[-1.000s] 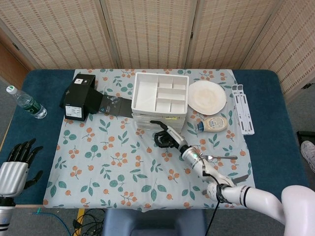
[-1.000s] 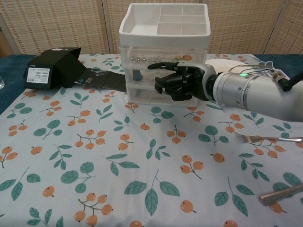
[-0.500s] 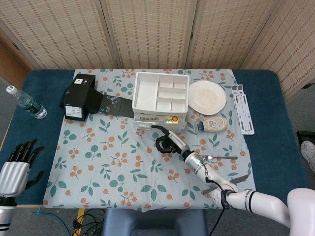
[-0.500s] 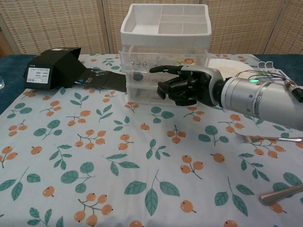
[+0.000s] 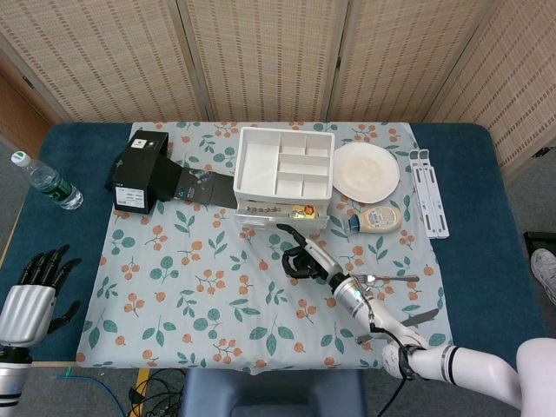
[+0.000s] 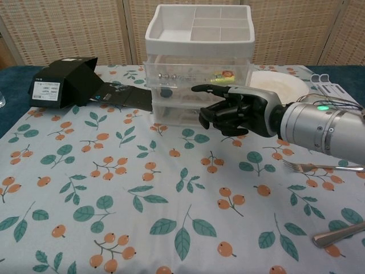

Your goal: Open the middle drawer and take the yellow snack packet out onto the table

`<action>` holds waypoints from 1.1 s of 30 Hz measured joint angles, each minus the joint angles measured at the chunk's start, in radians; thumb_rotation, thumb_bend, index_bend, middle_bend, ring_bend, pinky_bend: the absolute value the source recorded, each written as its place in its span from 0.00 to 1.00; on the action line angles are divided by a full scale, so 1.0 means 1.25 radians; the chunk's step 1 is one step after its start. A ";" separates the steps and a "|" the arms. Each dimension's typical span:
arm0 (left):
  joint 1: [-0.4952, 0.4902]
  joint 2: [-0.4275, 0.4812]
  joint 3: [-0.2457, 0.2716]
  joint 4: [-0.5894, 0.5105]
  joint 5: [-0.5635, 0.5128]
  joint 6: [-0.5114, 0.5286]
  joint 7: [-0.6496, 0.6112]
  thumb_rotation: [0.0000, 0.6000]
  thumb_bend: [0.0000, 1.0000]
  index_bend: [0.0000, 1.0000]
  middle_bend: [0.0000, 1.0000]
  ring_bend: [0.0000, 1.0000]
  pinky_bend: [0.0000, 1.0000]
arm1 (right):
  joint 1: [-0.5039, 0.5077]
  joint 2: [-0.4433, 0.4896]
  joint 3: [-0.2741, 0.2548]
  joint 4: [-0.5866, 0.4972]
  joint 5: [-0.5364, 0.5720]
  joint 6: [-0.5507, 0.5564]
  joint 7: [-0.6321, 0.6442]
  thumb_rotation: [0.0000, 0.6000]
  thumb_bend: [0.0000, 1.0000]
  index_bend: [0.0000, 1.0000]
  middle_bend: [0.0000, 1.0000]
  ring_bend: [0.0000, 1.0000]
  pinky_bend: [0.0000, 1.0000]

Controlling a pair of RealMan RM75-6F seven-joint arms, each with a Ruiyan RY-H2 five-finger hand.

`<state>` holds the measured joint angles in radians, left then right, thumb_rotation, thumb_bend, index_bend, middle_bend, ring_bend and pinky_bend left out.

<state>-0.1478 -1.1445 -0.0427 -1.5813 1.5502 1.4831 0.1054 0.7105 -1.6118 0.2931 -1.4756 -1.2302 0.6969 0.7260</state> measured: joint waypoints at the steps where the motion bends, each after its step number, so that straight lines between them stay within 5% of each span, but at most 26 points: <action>1: 0.000 0.000 0.000 0.001 0.000 0.000 -0.001 1.00 0.27 0.18 0.07 0.08 0.09 | -0.004 0.005 -0.006 -0.007 -0.005 0.005 -0.007 1.00 0.60 0.02 0.68 0.92 1.00; 17: -0.005 -0.008 0.001 0.010 0.007 -0.001 -0.012 1.00 0.27 0.18 0.07 0.08 0.09 | -0.054 0.201 -0.064 -0.224 -0.076 0.120 -0.295 1.00 0.60 0.02 0.70 0.95 1.00; 33: -0.008 -0.005 0.002 0.005 0.007 -0.005 -0.007 1.00 0.27 0.18 0.07 0.08 0.09 | 0.000 0.265 -0.026 -0.242 0.131 0.106 -0.501 1.00 0.61 0.02 0.72 0.98 1.00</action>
<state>-0.1576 -1.1510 -0.0399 -1.5753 1.5584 1.4766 0.0962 0.7101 -1.2800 0.2607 -1.7775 -1.0661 0.8290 0.0991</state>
